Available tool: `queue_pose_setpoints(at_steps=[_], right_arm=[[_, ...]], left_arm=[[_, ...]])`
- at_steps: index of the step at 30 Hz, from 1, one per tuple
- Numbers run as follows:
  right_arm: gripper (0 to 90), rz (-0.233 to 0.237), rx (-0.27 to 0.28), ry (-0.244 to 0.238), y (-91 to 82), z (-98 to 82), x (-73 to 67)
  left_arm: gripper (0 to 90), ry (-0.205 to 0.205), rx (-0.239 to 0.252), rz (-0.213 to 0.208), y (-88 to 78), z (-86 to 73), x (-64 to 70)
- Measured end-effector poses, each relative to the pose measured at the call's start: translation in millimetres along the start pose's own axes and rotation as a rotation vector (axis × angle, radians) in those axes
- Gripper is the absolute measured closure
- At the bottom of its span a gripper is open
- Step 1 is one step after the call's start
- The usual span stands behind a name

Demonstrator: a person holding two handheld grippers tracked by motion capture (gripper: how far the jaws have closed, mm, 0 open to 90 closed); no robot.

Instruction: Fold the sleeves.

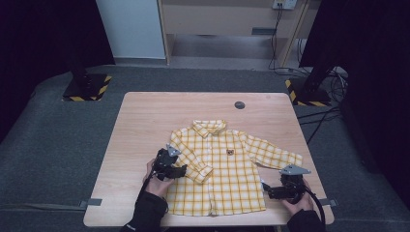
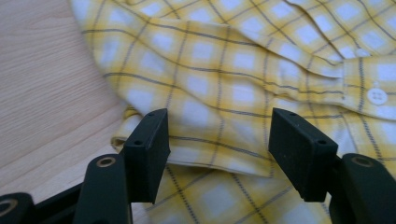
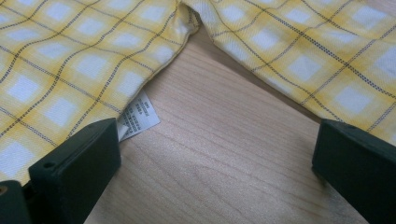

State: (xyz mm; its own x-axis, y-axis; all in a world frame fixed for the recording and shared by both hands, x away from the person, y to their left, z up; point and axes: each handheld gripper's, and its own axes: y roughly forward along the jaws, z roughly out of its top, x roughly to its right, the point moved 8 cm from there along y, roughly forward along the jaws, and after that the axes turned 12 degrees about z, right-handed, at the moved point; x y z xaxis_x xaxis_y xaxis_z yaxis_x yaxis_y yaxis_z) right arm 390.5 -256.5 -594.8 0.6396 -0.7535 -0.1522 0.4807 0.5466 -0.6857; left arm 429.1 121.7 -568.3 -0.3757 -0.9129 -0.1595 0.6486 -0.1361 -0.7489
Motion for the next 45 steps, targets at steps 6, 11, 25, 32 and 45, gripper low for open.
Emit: queue_pose_setpoints(at_steps=[6,11,25,32,45], right_arm=[[1.0,0.0,0.0,0.0,0.0,0.0,0.0],[1.0,0.0,0.0,0.0,0.0,0.0,0.0],[1.0,0.0,0.0,0.0,0.0,0.0,0.0],[1.0,0.0,0.0,-0.001,0.0,0.0,0.1],[1.0,0.001,0.0,-0.002,0.0,0.0,0.0]], left_arm=[[38.0,-0.033,-0.023,0.0,5.8,-4.3,-12.1],[38.2,-0.019,-0.025,0.044,7.5,-5.4,-19.0],[31.8,-0.019,0.08,-0.055,-13.5,9.4,4.5],[28.6,0.065,0.025,-0.09,-6.8,5.8,51.2],[24.0,0.158,-0.034,-0.022,-2.3,-4.3,49.9]])
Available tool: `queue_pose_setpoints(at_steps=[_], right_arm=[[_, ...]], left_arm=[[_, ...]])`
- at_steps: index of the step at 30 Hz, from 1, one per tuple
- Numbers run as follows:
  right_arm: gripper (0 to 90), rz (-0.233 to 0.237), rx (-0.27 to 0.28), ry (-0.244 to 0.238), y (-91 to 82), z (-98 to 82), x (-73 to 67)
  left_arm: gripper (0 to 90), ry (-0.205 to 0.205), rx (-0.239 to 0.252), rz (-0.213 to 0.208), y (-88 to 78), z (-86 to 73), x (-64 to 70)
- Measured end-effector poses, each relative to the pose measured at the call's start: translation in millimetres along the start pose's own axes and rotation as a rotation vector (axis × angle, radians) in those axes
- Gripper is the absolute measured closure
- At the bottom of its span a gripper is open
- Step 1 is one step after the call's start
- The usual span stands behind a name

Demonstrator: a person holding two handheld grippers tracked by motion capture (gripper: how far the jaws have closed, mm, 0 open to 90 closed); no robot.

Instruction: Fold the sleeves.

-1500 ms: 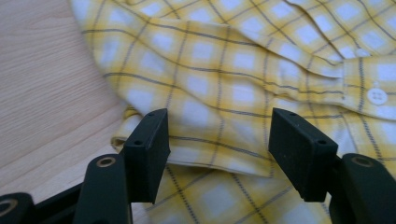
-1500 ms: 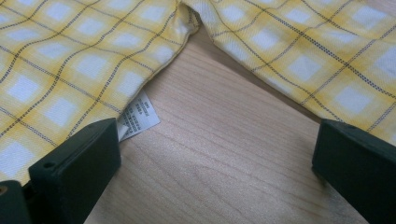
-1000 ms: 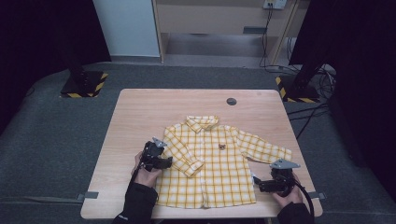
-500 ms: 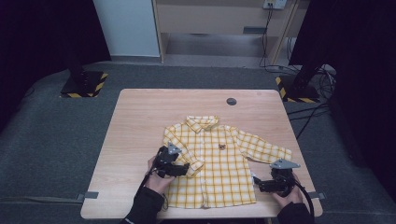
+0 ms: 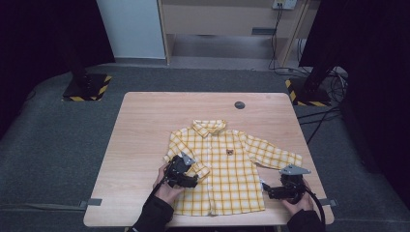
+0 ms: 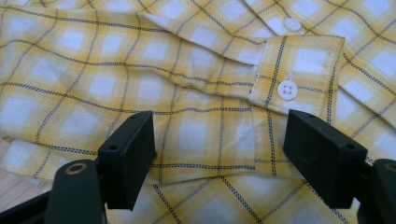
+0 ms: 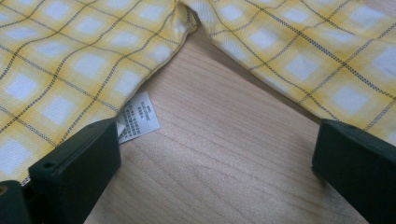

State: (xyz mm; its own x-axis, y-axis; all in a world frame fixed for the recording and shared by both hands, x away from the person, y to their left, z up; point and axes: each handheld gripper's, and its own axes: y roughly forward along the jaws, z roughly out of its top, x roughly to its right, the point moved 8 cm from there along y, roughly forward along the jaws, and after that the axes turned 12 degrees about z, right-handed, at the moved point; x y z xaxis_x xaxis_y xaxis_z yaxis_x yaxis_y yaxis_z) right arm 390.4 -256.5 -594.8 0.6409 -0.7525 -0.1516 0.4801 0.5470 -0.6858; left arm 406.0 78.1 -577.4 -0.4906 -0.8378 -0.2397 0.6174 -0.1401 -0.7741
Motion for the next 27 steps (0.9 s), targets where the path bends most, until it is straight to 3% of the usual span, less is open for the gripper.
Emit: queue_pose_setpoints(at_steps=[5,8,10,20,27], right_arm=[[1.0,0.001,0.0,0.001,0.0,0.0,-0.2],[1.0,0.001,0.0,0.001,0.0,0.0,-0.2],[1.0,0.001,0.0,0.001,0.0,0.0,-0.2],[1.0,0.001,0.0,0.001,0.0,0.0,-0.2],[1.4,0.002,0.001,0.0,-0.1,0.1,-0.4]], left_arm=[[25.0,0.001,0.032,-0.026,-3.4,3.0,2.9],[26.5,-0.037,0.065,-0.13,-6.3,7.5,12.8],[29.7,-0.036,0.076,-0.167,-7.7,9.1,18.6],[37.3,0.003,0.041,-0.082,-7.9,0.5,22.1],[43.8,-0.014,0.047,-0.087,-9.3,-3.5,20.7]])
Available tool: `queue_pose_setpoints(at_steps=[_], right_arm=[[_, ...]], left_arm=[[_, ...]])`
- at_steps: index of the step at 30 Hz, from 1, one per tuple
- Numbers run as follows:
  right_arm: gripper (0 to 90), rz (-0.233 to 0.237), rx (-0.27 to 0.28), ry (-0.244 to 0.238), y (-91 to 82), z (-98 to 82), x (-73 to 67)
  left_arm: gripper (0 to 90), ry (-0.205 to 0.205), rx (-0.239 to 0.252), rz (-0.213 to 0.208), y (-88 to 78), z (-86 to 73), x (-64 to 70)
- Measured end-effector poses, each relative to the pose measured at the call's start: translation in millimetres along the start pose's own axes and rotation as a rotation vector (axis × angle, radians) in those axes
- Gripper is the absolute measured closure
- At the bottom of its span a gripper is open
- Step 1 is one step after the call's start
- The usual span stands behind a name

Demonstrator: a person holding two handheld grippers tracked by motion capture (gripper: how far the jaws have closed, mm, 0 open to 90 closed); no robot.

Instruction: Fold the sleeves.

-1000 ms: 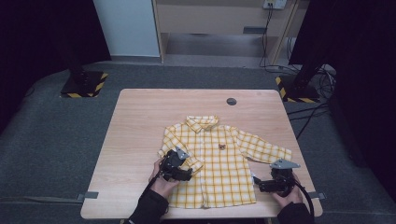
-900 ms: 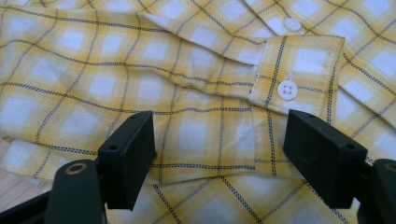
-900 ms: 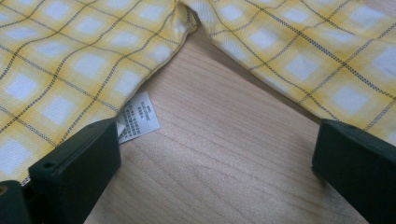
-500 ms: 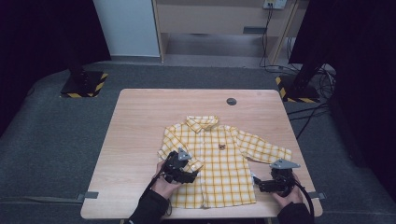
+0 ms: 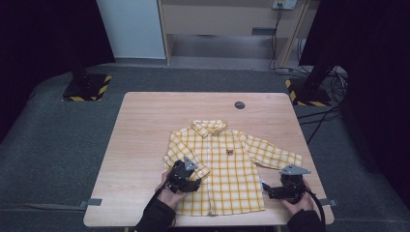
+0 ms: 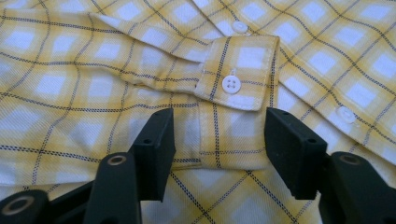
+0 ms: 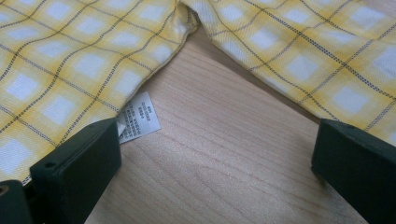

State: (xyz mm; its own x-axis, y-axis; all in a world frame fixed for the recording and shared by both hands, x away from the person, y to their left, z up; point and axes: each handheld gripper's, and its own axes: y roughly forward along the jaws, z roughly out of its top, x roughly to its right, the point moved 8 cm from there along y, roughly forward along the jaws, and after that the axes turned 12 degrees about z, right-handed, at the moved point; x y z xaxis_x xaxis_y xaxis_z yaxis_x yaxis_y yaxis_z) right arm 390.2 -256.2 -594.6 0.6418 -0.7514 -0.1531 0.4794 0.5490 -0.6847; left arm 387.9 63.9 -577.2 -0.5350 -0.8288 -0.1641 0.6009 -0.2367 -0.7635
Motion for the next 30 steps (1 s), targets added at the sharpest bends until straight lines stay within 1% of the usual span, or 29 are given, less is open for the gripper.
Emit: queue_pose_setpoints(at_steps=[1,4,6,7,11,12,13,14,15,16,17,18,19,23,26,30], right_arm=[[1.4,0.0,0.001,0.0,0.0,0.0,0.0],[1.6,0.001,0.001,-0.001,0.0,0.1,-0.1],[1.8,0.001,0.002,-0.002,-0.1,0.1,-0.2],[2.0,0.002,0.001,-0.002,-0.2,0.1,-0.3],[2.4,0.003,0.003,-0.004,-0.2,0.1,-0.5],[2.6,0.004,0.003,-0.003,-0.3,0.1,-0.6],[2.6,0.004,0.003,-0.005,-0.3,0.1,-0.5],[2.6,0.004,0.003,-0.005,-0.3,0.1,-0.5],[2.7,0.004,0.003,-0.004,-0.3,0.2,-0.6],[2.7,0.004,0.004,-0.004,-0.4,0.2,-0.6],[2.8,0.003,0.004,-0.003,-0.4,0.2,-0.6],[2.8,0.003,0.004,-0.003,-0.4,0.2,-0.6],[2.8,0.003,0.004,-0.003,-0.4,0.2,-0.6],[2.9,0.003,0.004,-0.003,-0.4,0.2,-0.6],[3.1,0.003,0.005,-0.003,-0.5,0.2,-0.5],[3.2,0.003,0.005,-0.003,-0.5,0.3,-0.5]], left_arm=[[46.7,-0.003,0.002,-0.006,-0.1,-0.2,0.7],[48.4,0.004,0.016,-0.005,-0.2,-1.2,2.5],[51.8,0.009,0.02,-0.007,-1.2,-1.7,3.5],[54.9,0.003,0.024,-0.003,-2.0,-2.0,4.6],[58.6,-0.002,0.023,0.006,-3.8,-2.6,5.1],[59.1,-0.003,0.023,0.01,-4.3,-2.8,5.2],[60.0,-0.001,0.027,0.024,-5.5,-3.3,6.2],[60.9,-0.001,0.027,0.024,-5.5,-3.3,6.2],[62.0,0.013,0.033,0.041,-7.2,-3.3,7.4],[63.4,0.013,0.033,0.041,-7.2,-3.3,7.4],[65.6,0.022,0.036,0.051,-7.9,-3.2,7.7],[65.6,0.032,0.038,0.06,-8.5,-3.2,7.7],[69.3,0.036,0.039,0.065,-8.8,-3.1,7.7],[72.8,0.039,0.041,0.054,-9.2,-3.3,7.4],[76.2,0.045,0.044,0.054,-10.5,-3.0,8.0],[78.9,0.044,0.05,0.045,-13.7,-2.1,9.4]])
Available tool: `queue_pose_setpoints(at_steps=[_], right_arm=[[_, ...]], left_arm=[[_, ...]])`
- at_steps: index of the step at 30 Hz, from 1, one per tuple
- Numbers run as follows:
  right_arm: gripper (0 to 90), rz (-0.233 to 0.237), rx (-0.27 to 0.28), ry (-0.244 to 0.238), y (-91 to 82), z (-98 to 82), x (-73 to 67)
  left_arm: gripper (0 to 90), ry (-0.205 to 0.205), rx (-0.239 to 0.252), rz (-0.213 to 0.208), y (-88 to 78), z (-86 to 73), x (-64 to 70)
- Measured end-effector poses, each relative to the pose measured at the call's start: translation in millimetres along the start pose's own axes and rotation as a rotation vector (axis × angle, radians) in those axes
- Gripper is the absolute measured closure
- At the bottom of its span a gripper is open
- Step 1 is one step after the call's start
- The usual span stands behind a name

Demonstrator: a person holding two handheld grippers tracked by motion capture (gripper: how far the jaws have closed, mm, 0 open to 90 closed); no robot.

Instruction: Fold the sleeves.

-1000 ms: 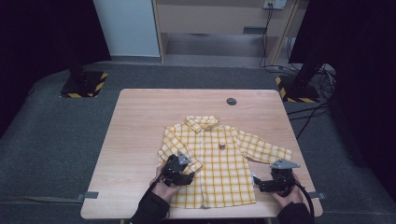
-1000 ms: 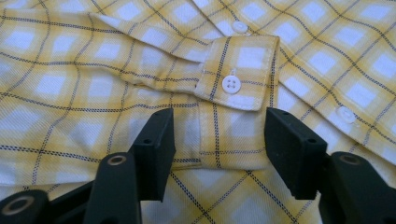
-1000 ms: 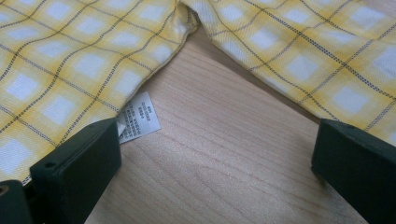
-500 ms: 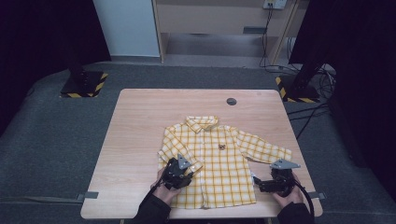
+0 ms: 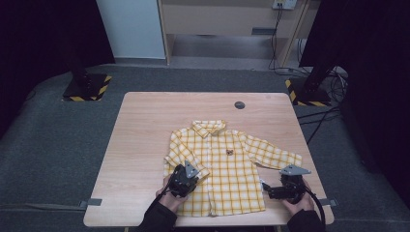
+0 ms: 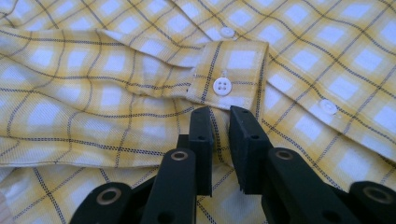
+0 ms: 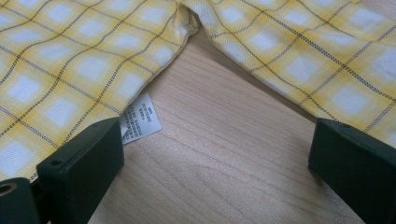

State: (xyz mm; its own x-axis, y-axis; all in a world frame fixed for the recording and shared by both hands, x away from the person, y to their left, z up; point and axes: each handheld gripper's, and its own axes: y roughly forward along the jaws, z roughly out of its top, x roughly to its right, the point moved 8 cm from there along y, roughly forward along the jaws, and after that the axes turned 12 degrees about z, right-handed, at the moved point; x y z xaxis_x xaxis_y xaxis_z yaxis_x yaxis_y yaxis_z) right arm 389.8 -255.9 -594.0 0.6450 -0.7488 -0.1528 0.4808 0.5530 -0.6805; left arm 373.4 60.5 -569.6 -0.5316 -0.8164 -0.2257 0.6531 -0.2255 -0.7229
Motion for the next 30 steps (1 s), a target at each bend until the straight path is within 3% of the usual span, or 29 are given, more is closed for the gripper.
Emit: queue_pose_setpoints(at_steps=[9,15,18,21,24,27,30], right_arm=[[3.5,0.0,0.0,-0.001,-0.1,0.0,0.1],[3.6,0.0,0.001,-0.001,-0.1,0.0,0.1],[3.6,0.0,0.001,-0.002,-0.1,0.1,0.1],[3.7,-0.001,0.001,-0.001,-0.1,0.1,0.0],[3.7,-0.001,0.001,-0.001,-0.1,0.1,0.1],[3.7,-0.001,0.001,-0.001,-0.1,0.1,0.0],[3.7,-0.001,0.001,-0.001,-0.1,0.1,0.0]], left_arm=[[82.0,0.063,-0.006,0.006,-8.0,1.1,10.6],[81.9,0.069,-0.002,-0.038,-23.2,-0.3,3.5],[81.5,0.076,-0.03,-0.059,-23.7,-5.8,4.6],[80.8,0.134,-0.087,-0.023,-15.6,-13.2,8.7],[79.9,0.141,-0.091,-0.01,-15.2,-13.0,7.4],[70.9,0.155,-0.09,0.004,-12.7,-13.8,5.2],[53.5,0.131,-0.084,-0.049,-13.6,-12.1,3.4]])
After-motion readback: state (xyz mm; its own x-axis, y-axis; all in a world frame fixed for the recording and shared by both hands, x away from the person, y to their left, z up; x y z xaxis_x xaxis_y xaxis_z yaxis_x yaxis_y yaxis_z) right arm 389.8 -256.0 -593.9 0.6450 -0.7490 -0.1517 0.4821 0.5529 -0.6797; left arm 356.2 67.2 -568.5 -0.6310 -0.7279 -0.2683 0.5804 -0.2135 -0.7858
